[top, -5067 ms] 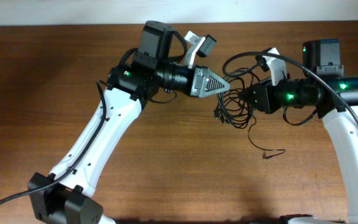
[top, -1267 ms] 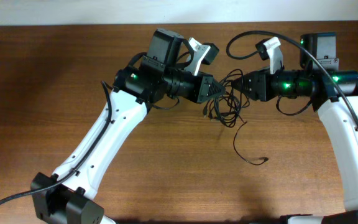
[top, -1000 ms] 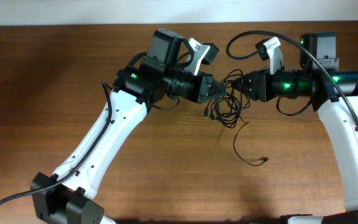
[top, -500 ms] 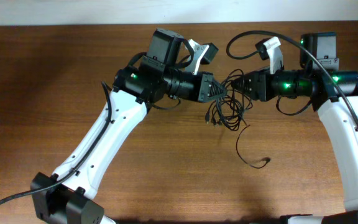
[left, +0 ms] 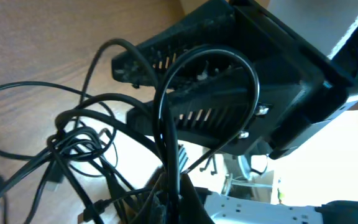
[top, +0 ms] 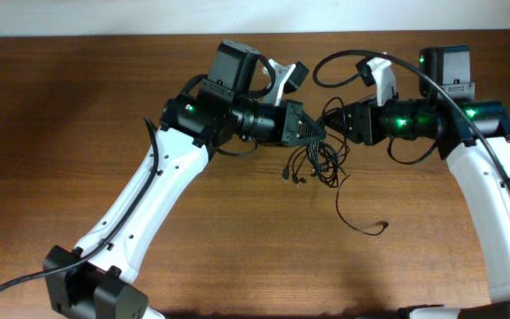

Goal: Untangle cables

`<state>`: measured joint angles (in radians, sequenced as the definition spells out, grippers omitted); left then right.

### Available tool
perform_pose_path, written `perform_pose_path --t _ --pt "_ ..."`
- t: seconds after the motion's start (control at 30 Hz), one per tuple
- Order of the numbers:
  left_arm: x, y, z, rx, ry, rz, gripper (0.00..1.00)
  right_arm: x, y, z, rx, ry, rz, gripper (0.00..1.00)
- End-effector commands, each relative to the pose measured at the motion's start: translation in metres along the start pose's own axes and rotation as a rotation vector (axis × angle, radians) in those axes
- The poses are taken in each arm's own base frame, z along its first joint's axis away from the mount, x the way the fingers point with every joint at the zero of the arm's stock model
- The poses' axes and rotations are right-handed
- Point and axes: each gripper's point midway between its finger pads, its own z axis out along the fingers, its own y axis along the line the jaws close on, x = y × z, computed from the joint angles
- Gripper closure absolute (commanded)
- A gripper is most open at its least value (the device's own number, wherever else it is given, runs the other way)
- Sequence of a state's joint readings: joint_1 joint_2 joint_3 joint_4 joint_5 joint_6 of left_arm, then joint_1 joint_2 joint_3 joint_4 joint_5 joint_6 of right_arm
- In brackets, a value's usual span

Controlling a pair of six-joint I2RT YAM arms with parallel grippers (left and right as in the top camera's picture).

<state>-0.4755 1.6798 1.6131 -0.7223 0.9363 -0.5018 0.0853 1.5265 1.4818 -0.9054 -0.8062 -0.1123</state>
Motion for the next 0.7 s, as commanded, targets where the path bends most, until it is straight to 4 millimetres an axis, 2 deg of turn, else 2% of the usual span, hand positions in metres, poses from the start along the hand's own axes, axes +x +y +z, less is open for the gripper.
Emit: perform_pose_path --t 0.0,0.3,0.47,0.67 --pt "0.008 -0.017 0.002 0.088 0.055 -0.046 1.0 0.002 0.001 0.004 0.004 0.008 -0.023 0.66" --pt "0.011 -0.024 0.001 0.124 0.08 -0.13 1.0 0.0 -0.002 0.004 0.022 0.003 -0.031 0.66" --pt "0.011 -0.024 0.001 0.123 0.08 -0.152 1.0 0.004 0.007 0.011 0.008 0.024 -0.044 0.62" --pt "0.011 -0.024 0.001 0.124 0.08 -0.151 1.0 0.001 -0.002 0.015 0.085 0.024 -0.072 0.61"
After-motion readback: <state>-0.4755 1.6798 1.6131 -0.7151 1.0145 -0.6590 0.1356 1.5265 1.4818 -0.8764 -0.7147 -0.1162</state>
